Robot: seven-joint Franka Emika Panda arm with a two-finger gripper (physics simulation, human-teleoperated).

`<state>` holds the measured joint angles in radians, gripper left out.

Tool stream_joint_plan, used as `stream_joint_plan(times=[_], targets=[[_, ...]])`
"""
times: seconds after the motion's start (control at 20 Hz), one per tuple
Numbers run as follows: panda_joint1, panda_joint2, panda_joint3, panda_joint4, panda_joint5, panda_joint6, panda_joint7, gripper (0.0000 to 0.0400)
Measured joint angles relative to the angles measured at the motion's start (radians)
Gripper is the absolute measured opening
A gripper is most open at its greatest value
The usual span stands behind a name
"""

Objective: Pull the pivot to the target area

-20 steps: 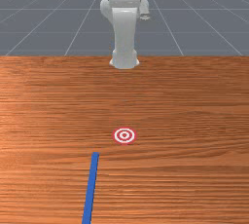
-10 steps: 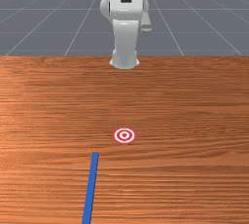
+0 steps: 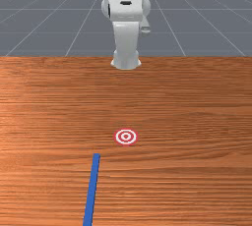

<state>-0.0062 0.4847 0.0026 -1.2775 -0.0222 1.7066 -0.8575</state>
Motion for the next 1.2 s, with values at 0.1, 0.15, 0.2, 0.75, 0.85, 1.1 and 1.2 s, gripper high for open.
stream_joint_plan(times=[0.1,0.15,0.2,0.75,0.85,1.1,1.2], targets=[[0.006,-0.053,-0.008,-0.111,0.007,0.128,0.067,0.04],[0.006,-0.073,-0.008,-0.155,0.007,0.185,0.068,0.04],[0.006,-0.078,-0.008,-0.167,0.007,0.2,0.068,0.04],[0.011,-0.127,-0.008,-0.208,0.039,0.104,0.149,0.0007],[0.015,-0.128,-0.018,-0.209,0.041,0.104,0.207,0.0003],[0.034,-0.133,-0.081,-0.221,0.069,0.121,0.617,0.0],[0.026,-0.233,-0.076,-0.371,0.06,0.168,0.697,0.0]])
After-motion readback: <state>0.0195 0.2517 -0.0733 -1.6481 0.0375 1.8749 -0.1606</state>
